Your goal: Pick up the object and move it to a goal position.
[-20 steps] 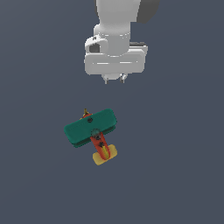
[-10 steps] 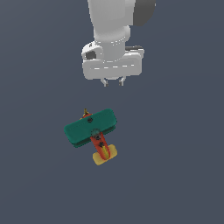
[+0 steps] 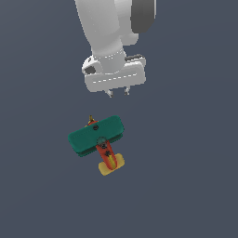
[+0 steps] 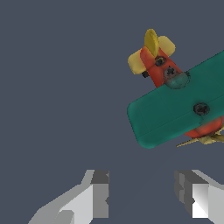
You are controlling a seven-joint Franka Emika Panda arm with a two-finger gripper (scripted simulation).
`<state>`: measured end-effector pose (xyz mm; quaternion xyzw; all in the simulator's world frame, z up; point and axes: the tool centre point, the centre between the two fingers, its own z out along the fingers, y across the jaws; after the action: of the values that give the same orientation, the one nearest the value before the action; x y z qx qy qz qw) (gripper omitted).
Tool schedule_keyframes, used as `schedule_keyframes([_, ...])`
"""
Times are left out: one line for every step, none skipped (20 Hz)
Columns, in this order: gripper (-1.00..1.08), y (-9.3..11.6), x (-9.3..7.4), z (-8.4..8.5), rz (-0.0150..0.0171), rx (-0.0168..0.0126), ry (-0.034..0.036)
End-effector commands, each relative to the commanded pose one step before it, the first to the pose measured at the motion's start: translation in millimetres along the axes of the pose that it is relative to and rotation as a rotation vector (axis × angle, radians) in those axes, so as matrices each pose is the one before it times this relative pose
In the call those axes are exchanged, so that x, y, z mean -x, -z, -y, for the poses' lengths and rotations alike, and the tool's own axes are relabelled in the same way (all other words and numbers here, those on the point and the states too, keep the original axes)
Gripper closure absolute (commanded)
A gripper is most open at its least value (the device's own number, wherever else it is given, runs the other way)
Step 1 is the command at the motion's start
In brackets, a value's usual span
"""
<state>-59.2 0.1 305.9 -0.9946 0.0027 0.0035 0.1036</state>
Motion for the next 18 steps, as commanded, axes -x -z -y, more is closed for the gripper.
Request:
schedule_keyframes([-0.2,-4.64,-1.0,-2.74,0.00409,-0.03427,-0.01091])
schedule_keyframes([-0.2,-1.75,-0.44,-1.16,0.00129,-0.01342,-0.00436])
schedule_keyframes([-0.2,-1.71,-0.46,-1.17,0.00109,-0.0134,-0.00438])
schedule_keyframes([-0.2,-1.67,-0.49,-1.21,0.0009,-0.01343,-0.00441])
schedule_keyframes([-0.2,-1.62,-0.51,-1.22,0.0007,-0.01341,-0.00442])
schedule_keyframes([-0.2,-1.58,-0.53,-1.25,0.00051,-0.01342,-0.00444])
schedule_keyframes([-0.2,-1.54,-0.56,-1.27,0.00031,-0.0134,-0.00445])
schedule_keyframes([-0.2,-1.5,-0.58,-1.29,0.00011,-0.01339,-0.00447])
schedule_keyframes([-0.2,-1.45,-0.6,-1.32,-0.00009,-0.0134,-0.00448])
schedule_keyframes([-0.2,-1.41,-0.63,-1.33,-0.00029,-0.01337,-0.00449])
schedule_keyframes([-0.2,-1.37,-0.65,-1.35,-0.00048,-0.01335,-0.0045])
schedule_keyframes([-0.2,-1.32,-0.67,-1.37,-0.00068,-0.01334,-0.00451])
schedule_keyframes([-0.2,-1.28,-0.7,-1.4,-0.00088,-0.01333,-0.00453])
schedule_keyframes([-0.2,-1.23,-0.72,-1.41,-0.00108,-0.0133,-0.00453])
schedule_keyframes([-0.2,-1.19,-0.74,-1.44,-0.00128,-0.01329,-0.00454])
schedule_keyframes([-0.2,-1.14,-0.76,-1.46,-0.00148,-0.01327,-0.00455])
schedule_keyframes([-0.2,-1.1,-0.79,-1.47,-0.00168,-0.01324,-0.00455])
schedule_keyframes([-0.2,-1.06,-0.81,-1.49,-0.00187,-0.0132,-0.00455])
